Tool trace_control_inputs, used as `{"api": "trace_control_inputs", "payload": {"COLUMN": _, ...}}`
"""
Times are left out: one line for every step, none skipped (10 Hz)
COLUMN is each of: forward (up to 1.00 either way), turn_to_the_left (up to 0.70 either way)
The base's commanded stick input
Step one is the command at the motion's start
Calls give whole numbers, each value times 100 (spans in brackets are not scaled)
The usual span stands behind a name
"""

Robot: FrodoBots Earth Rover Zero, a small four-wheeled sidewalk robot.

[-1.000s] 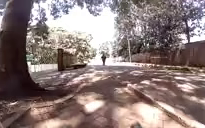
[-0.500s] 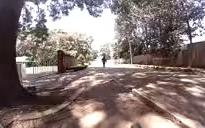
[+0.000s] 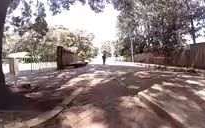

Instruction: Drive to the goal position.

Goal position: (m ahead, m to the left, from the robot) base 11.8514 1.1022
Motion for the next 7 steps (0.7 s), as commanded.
{"api": "trace_control_inputs", "payload": {"forward": 70, "turn_to_the_left": 0}}
{"api": "trace_control_inputs", "payload": {"forward": 70, "turn_to_the_left": 0}}
{"api": "trace_control_inputs", "payload": {"forward": 70, "turn_to_the_left": 0}}
{"api": "trace_control_inputs", "payload": {"forward": 70, "turn_to_the_left": 0}}
{"api": "trace_control_inputs", "payload": {"forward": 70, "turn_to_the_left": 0}}
{"api": "trace_control_inputs", "payload": {"forward": 70, "turn_to_the_left": 0}}
{"api": "trace_control_inputs", "payload": {"forward": 70, "turn_to_the_left": 0}}
